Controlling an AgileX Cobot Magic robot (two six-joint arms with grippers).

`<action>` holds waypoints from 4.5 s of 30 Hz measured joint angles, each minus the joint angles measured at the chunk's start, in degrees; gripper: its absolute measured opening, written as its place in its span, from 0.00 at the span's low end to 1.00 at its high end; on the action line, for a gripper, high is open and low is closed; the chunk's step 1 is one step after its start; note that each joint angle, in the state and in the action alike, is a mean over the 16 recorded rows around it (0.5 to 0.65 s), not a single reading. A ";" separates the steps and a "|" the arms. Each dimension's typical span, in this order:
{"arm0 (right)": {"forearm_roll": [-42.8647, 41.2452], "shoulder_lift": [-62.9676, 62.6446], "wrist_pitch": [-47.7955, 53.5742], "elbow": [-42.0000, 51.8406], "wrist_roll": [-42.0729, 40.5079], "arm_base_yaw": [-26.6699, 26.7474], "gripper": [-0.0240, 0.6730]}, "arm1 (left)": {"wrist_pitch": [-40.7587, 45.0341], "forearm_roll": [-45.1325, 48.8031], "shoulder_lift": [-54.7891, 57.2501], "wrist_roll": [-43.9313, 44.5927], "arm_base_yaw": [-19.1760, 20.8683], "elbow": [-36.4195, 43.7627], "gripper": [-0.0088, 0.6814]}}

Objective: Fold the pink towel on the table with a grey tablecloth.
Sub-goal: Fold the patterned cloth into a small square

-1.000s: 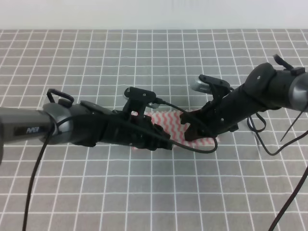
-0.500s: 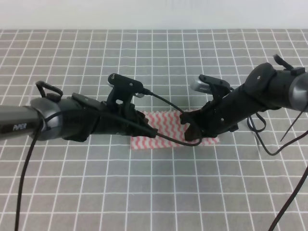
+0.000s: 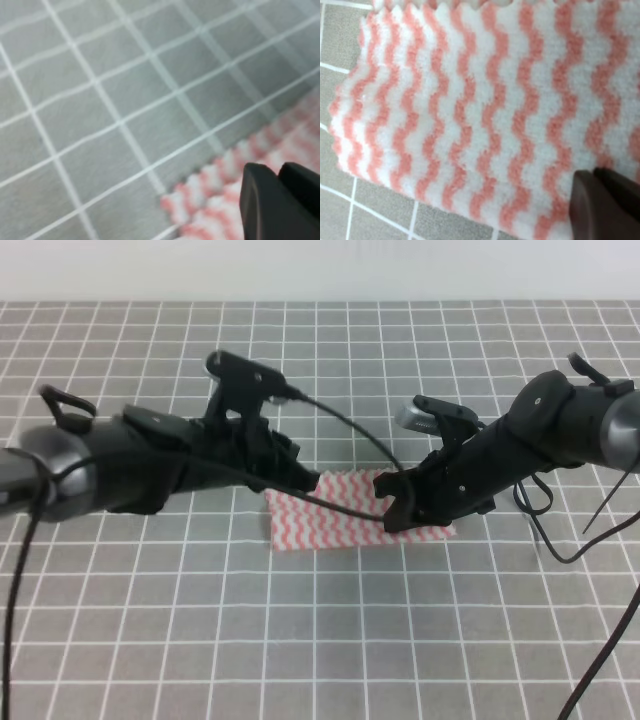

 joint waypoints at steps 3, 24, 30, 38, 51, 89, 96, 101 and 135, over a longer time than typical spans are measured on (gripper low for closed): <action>-0.01 0.00 0.04 0.00 0.00 0.00 0.01 | 3.08 1.21 -1.23 -2.15 0.46 0.14 0.09; -1.08 -0.01 2.18 -1.46 0.13 -0.04 0.01 | 12.78 5.36 3.27 -10.55 3.30 0.63 0.06; -3.63 0.09 4.47 -4.30 1.57 -0.08 0.01 | 12.30 4.38 4.99 -10.54 3.33 0.58 0.06; -10.72 0.23 7.74 -8.98 7.02 -1.16 0.04 | 11.68 4.05 5.80 -10.54 3.33 0.37 0.06; -16.02 0.45 12.11 -11.34 14.37 -5.37 0.30 | 12.41 4.05 5.88 -10.56 3.33 0.21 0.06; -14.20 3.20 12.09 -11.35 14.87 -5.84 0.35 | 13.59 4.25 5.90 -10.69 3.35 0.20 0.06; -14.66 3.20 12.07 -11.35 14.89 -5.84 0.27 | 13.61 4.26 5.90 -10.69 3.35 0.20 0.06; -15.41 3.20 12.07 -11.35 14.99 -5.84 0.18 | 13.56 4.24 5.91 -10.68 3.35 0.19 0.06; -0.12 -0.27 7.36 -11.35 5.66 -1.08 0.01 | 14.19 4.33 4.79 -10.85 3.84 0.17 0.06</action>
